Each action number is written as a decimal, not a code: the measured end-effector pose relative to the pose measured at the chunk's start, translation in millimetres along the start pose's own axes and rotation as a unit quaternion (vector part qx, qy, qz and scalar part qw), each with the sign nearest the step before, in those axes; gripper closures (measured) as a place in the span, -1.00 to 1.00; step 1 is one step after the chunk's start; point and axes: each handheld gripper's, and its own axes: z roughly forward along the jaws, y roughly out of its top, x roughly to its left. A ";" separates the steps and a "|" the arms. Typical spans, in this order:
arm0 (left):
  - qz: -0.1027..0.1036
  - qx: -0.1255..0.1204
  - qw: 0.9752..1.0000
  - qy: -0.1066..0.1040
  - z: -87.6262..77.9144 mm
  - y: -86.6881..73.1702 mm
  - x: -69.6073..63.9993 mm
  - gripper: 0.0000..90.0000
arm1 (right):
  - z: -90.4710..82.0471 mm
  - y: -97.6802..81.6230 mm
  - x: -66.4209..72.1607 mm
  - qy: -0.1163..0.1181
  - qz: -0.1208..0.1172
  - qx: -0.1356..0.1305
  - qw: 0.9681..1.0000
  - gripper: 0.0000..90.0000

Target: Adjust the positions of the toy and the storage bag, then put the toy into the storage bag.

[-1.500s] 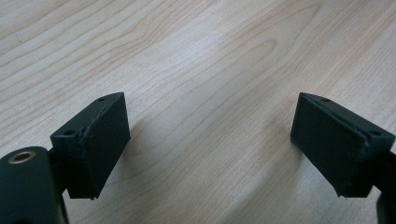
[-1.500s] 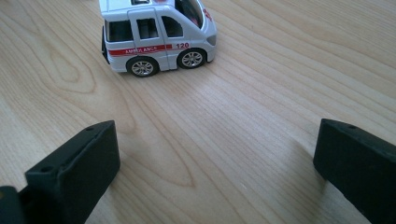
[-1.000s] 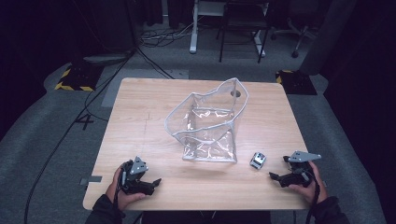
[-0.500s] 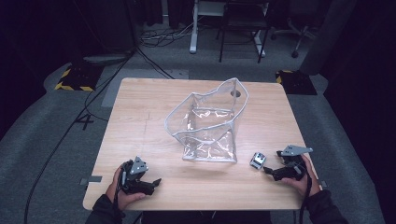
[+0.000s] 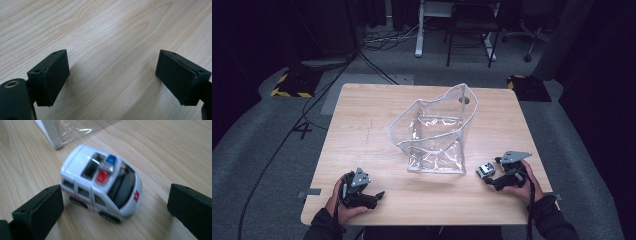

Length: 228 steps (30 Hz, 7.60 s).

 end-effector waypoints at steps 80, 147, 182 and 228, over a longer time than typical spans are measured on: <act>0.000 0.001 1.000 0.000 -0.1 -0.1 -0.1 -0.73 | -24.9 -21.2 21.1 0.041 -0.034 -0.042 0.998 0.05; 0.008 -0.002 1.000 -0.003 0.8 0.7 0.8 -0.71 | -71.4 2.7 24.7 -0.026 -0.009 -0.131 0.991 0.07; 0.010 0.000 1.000 -0.005 0.0 0.5 1.0 -0.70 | -81.7 95.0 10.3 -0.052 -0.027 -0.165 0.984 0.06; 0.026 -0.003 1.000 -0.012 44.3 49.7 -6.6 -0.66 | -102.6 178.0 2.3 -0.064 -0.034 -0.211 0.975 0.06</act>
